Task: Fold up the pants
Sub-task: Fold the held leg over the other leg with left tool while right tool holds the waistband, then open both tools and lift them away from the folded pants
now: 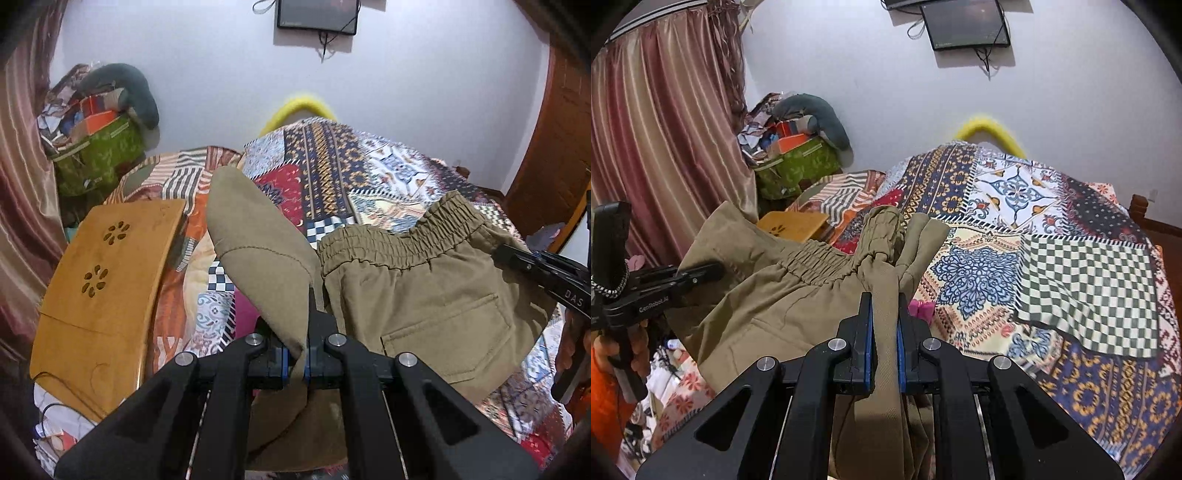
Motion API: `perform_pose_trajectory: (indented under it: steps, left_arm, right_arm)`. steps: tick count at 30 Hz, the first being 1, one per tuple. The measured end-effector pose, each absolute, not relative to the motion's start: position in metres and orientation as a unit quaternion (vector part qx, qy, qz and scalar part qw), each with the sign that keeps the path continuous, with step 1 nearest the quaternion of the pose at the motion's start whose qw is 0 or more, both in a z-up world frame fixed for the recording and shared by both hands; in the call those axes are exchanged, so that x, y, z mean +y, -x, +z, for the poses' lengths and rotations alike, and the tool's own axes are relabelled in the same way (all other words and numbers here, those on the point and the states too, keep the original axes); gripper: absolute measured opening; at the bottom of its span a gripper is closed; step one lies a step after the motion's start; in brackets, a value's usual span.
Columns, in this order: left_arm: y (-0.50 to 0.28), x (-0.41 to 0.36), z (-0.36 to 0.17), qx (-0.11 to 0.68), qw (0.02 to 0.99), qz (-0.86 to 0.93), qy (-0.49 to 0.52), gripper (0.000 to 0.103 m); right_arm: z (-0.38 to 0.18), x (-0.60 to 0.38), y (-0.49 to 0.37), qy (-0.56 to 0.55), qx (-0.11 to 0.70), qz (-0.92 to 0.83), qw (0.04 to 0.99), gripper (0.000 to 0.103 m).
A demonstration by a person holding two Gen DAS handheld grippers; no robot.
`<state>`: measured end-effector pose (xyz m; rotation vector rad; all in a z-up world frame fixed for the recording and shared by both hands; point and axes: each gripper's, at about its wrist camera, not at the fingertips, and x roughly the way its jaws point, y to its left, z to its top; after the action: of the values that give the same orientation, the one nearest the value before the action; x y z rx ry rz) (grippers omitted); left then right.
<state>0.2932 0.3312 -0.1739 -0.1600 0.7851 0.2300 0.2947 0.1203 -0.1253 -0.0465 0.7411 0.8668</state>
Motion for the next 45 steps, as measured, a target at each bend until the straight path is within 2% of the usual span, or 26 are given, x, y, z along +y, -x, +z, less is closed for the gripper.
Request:
perform_pose_trajectory:
  steps: [5, 10, 14, 20, 22, 23, 25, 34, 45]
  left_arm:
    - [-0.319, 0.348, -0.212, 0.404, 0.904, 0.119, 0.072, 0.005]
    - [-0.334, 0.375, -0.272, 0.460, 0.871, 0.139, 0.099, 0.005]
    - [-0.329, 0.395, -0.298, 0.473, 0.860, 0.126, 0.146, 0.012]
    - [-0.320, 0.395, -0.292, 0.474, 0.859, 0.129, 0.145, 0.017]
    - [-0.317, 0.392, -0.289, 0.478, 0.857, 0.139, 0.135, 0.020]
    - [-0.313, 0.391, -0.287, 0.478, 0.856, 0.149, 0.127, 0.025]
    - [-0.304, 0.389, -0.282, 0.481, 0.855, 0.157, 0.115, 0.028]
    - [-0.258, 0.381, -0.232, 0.451, 0.868, 0.166, 0.125, 0.028]
    - [-0.177, 0.311, -0.101, 0.319, 0.933, 0.132, 0.105, 0.028]
  right_arm:
    - [-0.150, 0.135, -0.309, 0.035, 0.370, 0.400, 0.838, 0.009]
    - [-0.191, 0.146, -0.320, 0.064, 0.417, 0.387, 0.820, 0.009]
    - [-0.209, 0.140, -0.325, 0.083, 0.438, 0.378, 0.811, 0.010]
    - [-0.216, 0.132, -0.323, 0.098, 0.457, 0.381, 0.797, 0.020]
    - [-0.212, 0.128, -0.318, 0.103, 0.456, 0.373, 0.801, 0.031]
    - [-0.212, 0.127, -0.319, 0.105, 0.457, 0.369, 0.803, 0.035]
    - [-0.206, 0.122, -0.316, 0.105, 0.458, 0.365, 0.804, 0.045]
    - [-0.162, 0.097, -0.295, 0.097, 0.427, 0.369, 0.820, 0.045]
    - [-0.060, 0.067, -0.228, 0.058, 0.313, 0.406, 0.857, 0.045]
